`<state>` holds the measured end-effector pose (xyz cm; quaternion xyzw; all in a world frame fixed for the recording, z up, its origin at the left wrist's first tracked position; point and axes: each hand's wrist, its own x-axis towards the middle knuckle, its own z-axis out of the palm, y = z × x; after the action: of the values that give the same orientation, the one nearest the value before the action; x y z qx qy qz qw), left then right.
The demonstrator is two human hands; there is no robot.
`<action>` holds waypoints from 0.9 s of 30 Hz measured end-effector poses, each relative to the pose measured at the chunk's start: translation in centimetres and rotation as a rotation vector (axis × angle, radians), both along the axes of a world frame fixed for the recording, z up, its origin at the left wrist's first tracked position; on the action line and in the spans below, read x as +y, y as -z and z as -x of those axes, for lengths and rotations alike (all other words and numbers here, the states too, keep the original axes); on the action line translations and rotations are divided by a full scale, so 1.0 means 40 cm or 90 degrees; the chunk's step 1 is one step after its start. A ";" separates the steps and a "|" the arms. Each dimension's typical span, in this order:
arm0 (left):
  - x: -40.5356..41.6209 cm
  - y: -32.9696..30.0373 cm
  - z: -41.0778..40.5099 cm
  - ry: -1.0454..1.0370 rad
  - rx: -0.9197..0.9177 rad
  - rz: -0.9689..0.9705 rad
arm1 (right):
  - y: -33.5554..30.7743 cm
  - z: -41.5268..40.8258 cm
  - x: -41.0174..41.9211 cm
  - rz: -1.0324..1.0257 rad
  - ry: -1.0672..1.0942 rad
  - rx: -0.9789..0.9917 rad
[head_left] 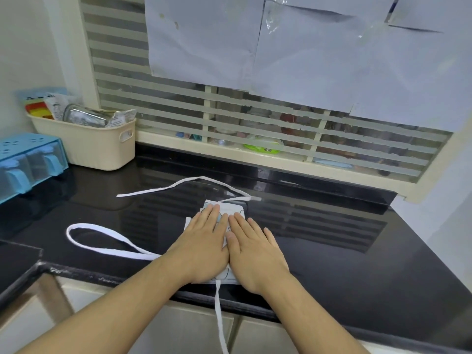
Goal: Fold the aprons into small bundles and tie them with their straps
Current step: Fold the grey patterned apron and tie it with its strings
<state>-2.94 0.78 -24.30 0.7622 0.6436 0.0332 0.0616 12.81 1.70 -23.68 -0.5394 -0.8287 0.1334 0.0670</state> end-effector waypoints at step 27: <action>-0.120 -0.026 -0.042 0.019 -0.108 0.025 | 0.009 -0.163 -0.235 -0.112 -0.124 0.093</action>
<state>-1.24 -4.03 -23.26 0.7648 0.6251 0.0844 0.1314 19.33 -7.71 -24.06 -0.4371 -0.8786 0.1051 0.1610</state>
